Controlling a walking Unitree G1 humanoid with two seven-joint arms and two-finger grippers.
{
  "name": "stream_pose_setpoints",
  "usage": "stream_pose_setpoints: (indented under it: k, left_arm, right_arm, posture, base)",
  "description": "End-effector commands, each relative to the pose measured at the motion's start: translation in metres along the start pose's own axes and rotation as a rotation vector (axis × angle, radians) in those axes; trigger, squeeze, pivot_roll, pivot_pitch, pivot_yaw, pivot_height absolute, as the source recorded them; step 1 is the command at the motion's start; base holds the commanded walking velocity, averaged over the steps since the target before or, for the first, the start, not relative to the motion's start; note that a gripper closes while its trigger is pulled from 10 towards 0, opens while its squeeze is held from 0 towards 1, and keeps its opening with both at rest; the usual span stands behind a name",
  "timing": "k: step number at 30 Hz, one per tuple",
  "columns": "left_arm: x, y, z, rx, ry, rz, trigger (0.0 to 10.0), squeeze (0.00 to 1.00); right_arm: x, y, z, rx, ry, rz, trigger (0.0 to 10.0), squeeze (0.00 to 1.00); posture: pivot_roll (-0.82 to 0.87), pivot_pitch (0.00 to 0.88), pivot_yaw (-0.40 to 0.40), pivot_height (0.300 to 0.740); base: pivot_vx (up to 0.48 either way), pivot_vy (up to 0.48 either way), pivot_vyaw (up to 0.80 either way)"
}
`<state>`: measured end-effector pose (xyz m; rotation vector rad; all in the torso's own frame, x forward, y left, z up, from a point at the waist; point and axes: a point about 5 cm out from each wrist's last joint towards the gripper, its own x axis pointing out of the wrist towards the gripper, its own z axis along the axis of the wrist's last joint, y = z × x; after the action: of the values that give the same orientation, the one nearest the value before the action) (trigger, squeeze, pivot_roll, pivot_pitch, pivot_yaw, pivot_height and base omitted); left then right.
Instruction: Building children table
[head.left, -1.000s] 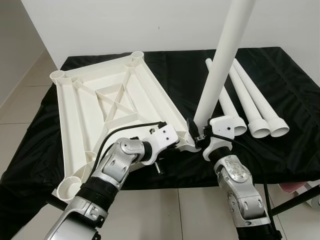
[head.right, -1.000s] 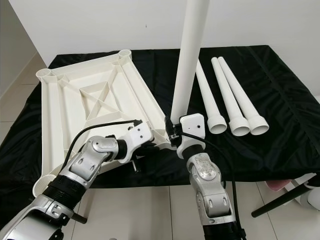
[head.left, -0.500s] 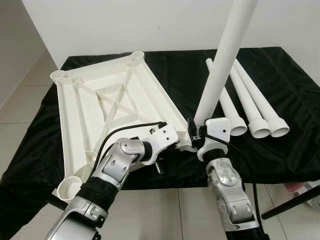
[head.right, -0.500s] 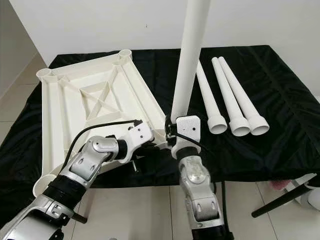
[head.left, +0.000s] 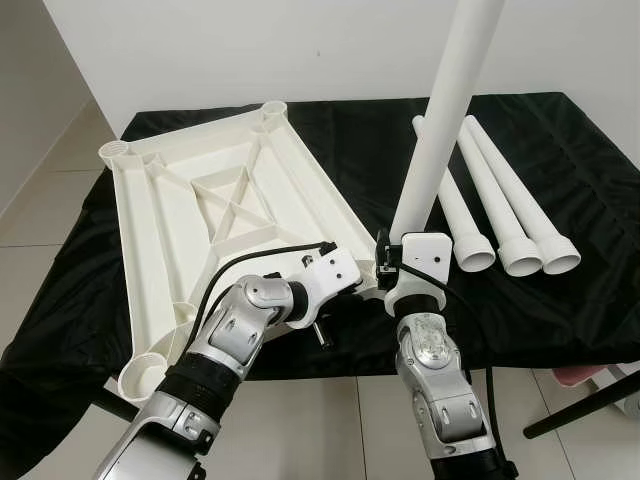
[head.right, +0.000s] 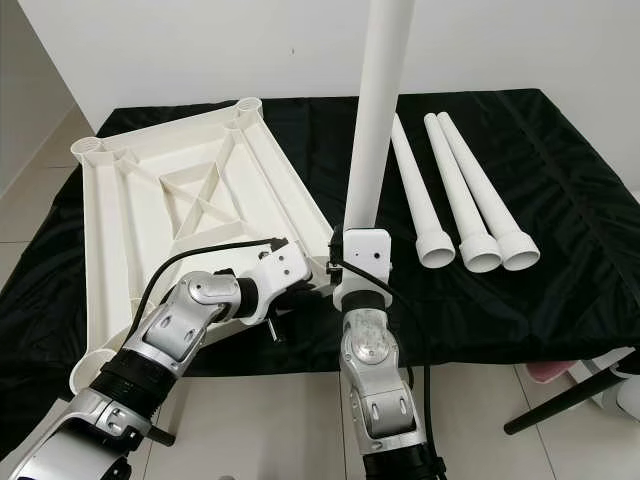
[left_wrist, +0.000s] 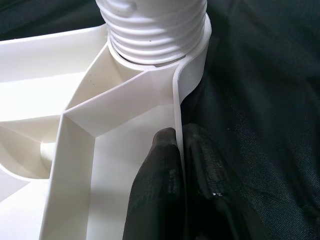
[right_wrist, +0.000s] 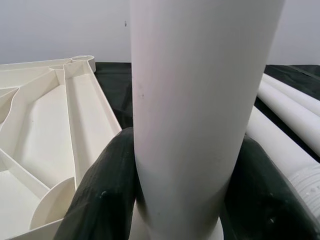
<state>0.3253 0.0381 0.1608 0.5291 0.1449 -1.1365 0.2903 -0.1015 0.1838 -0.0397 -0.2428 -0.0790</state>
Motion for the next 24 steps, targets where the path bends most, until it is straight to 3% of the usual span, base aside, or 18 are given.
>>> stream_pose_setpoints:
  k: [1,5,6,7,8,10,11,24]
  left_arm:
    - [-0.0051,0.0118,0.0139,0.039,-0.066,0.116,10.0,0.0]
    - [-0.0051,0.0116,0.0139,0.039,-0.066,0.115,10.0,0.0]
    - [-0.0051,0.0116,0.0139,0.04,-0.066,0.115,10.0,0.0]
    - [-0.005,0.0116,0.0138,0.04,-0.066,0.115,10.0,0.0]
    - [-0.005,0.0115,0.0138,0.039,-0.067,0.115,10.0,0.0]
    - [-0.005,0.0113,0.0138,0.039,-0.067,0.115,10.0,0.0]
    - [-0.0049,0.0112,0.0138,0.039,-0.067,0.115,10.0,0.0]
    - [-0.0036,0.0094,0.013,0.037,-0.069,0.113,10.0,0.0]
  right_arm:
    - [-0.0039,-0.0161,-0.0251,-0.031,0.123,-0.118,10.0,0.0]
    - [-0.0032,-0.0168,-0.0248,-0.03,0.119,-0.118,10.0,0.0]
    - [-0.0032,-0.0171,-0.0248,-0.027,0.119,-0.124,10.0,0.25]
    - [-0.0033,-0.017,-0.0249,-0.023,0.118,-0.118,10.0,0.25]
    - [-0.0038,-0.0161,-0.0254,0.003,0.124,-0.103,10.0,0.65]
    - [-0.0045,-0.0149,-0.026,0.032,0.131,-0.084,10.0,0.65]
    - [-0.0048,-0.015,-0.0253,0.02,0.125,-0.087,10.0,1.0]
    - [-0.0005,-0.0203,-0.0229,-0.009,0.092,-0.034,10.0,1.0]
  posture:
    - [-0.11,0.124,0.085,0.74]
    - [-0.11,0.124,0.085,0.74]
    - [-0.11,0.124,0.085,0.74]
    - [-0.12,0.122,0.084,0.74]
    - [-0.12,0.122,0.083,0.74]
    - [-0.12,0.122,0.083,0.74]
    - [-0.12,0.121,0.082,0.74]
    - [-0.12,0.113,0.077,0.74]
  base:
    - [0.0,0.0,0.0]
    - [0.0,0.0,0.0]
    - [0.0,0.0,0.0]
    - [0.0,0.0,0.0]
    - [0.0,0.0,0.0]
    - [0.0,0.0,0.0]
    - [0.0,0.0,0.0]
    - [0.0,0.0,0.0]
